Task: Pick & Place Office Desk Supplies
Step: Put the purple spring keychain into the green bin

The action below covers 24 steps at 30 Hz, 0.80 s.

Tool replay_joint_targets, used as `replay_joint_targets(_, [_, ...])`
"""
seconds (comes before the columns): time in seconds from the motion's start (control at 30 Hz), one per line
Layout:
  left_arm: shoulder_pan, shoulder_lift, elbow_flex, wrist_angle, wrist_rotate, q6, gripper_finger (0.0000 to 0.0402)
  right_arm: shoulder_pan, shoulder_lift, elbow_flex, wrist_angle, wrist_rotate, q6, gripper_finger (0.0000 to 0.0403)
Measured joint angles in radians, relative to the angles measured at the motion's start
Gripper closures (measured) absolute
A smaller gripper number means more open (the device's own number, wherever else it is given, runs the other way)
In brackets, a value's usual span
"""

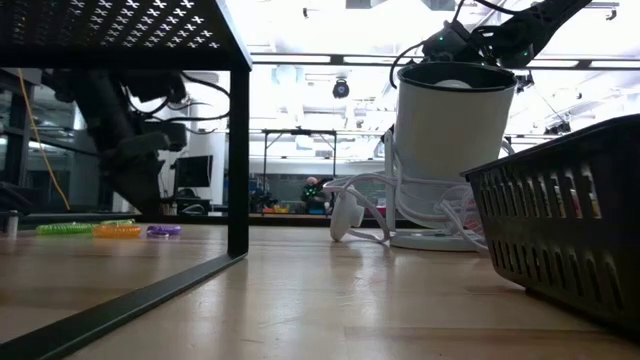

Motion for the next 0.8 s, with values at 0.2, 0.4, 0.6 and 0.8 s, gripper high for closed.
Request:
replay_joint_targets(0.2, [-0.023,0.000,0.000,0.030,0.001,-0.002,0.0289,0.000,0.000,0.000,0.000,0.000,0.000,0.0333])
replay_joint_targets(0.4, [-0.058,0.000,0.000,0.031,-0.048,-0.020,0.0289,0.000,0.000,0.000,0.000,0.000,0.000,0.0333])
replay_joint_targets(0.6, [-0.073,0.017,0.000,0.031,-0.069,-0.030,0.0289,0.000,0.000,0.000,0.000,0.000,0.000,0.0333])
replay_joint_targets(0.8, [-0.073,0.076,-0.001,0.086,-0.085,-0.030,0.0289,0.000,0.000,0.000,0.000,0.000,0.000,0.0333])
